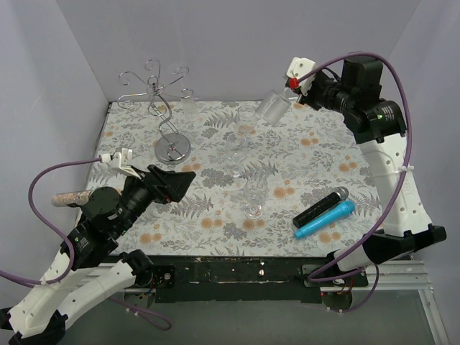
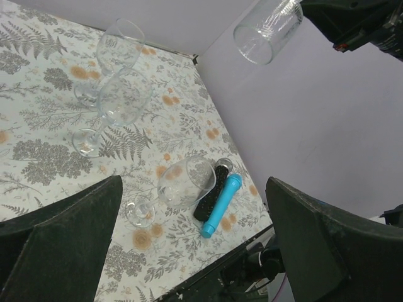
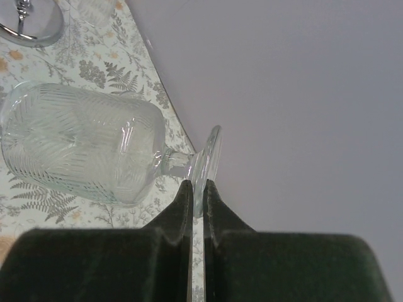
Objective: Place the wine glass upside down on the wine glass rack
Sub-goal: Turn the wine glass upside down at the wine rack.
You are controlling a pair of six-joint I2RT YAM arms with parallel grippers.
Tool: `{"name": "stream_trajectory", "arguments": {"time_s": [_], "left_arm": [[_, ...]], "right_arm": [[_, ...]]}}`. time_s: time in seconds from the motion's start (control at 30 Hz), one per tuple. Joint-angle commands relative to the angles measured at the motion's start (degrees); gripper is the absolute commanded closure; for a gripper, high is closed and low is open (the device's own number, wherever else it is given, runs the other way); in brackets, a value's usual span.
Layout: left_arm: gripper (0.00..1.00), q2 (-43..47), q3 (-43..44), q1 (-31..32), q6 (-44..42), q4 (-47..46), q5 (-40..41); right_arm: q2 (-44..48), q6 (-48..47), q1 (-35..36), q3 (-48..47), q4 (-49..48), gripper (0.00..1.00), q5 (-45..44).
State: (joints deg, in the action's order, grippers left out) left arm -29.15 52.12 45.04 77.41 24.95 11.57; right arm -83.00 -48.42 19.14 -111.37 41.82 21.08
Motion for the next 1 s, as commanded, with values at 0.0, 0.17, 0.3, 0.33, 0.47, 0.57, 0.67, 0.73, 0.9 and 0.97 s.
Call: {"name": "stream_trajectory", "arguments": {"time_s": [0.0,0.17,0.3,0.33,0.47,0.57,0.67,0.73,0.9,0.97], "left_arm": [[0.02,0.93,-0.43,0.14,0.11,4.4,2.57],[0.02,1.29,-4.65,0.14,-1.9,8.88,7.05],[0.02,0.67,-8.78,0.23,-3.49,8.28,7.24],[0.02,0.5,-9.22,0.23,-3.93,7.92,7.06],[0.02,-0.12,-11.24,0.23,-7.08,5.73,7.41],[0.02,-0.03,-13.35,0.23,-9.2,3.27,7.41],[0.02,0.32,-15.99,0.23,-10.78,1.16,7.5],[0.02,0.58,-17.48,0.23,-11.75,-0.33,7.59],[0.02,0.06,-19.25,0.14,-14.91,-4.38,7.59],[0.02,-0.91,-18.98,0.23,-16.14,-5.0,8.2]], "right_arm": [[-0.75,-5.62,-0.33,-3.68,-7.98,0.99,-1.04],[-3.04,-7.38,-0.24,-5.69,-10.53,0.99,0.36],[-4.97,-9.31,0.99,-7.45,-12.64,0.99,0.98],[-5.59,-9.93,1.51,-7.89,-13.17,0.99,0.63],[-8.49,-12.22,4.5,-9.74,-15.45,0.99,-1.48],[-10.86,-13.97,7.57,-10.7,-17.12,0.99,-3.58],[-13.58,-15.56,10.12,-12.02,-18.96,0.99,-6.22],[-15.87,-16.26,11.18,-12.9,-20.55,0.99,-7.63],[-21.75,-16.7,13.47,-16.68,-24.24,0.99,-11.41],[-23.78,-16.35,14.17,-17.56,-25.55,0.99,-12.2]]}}
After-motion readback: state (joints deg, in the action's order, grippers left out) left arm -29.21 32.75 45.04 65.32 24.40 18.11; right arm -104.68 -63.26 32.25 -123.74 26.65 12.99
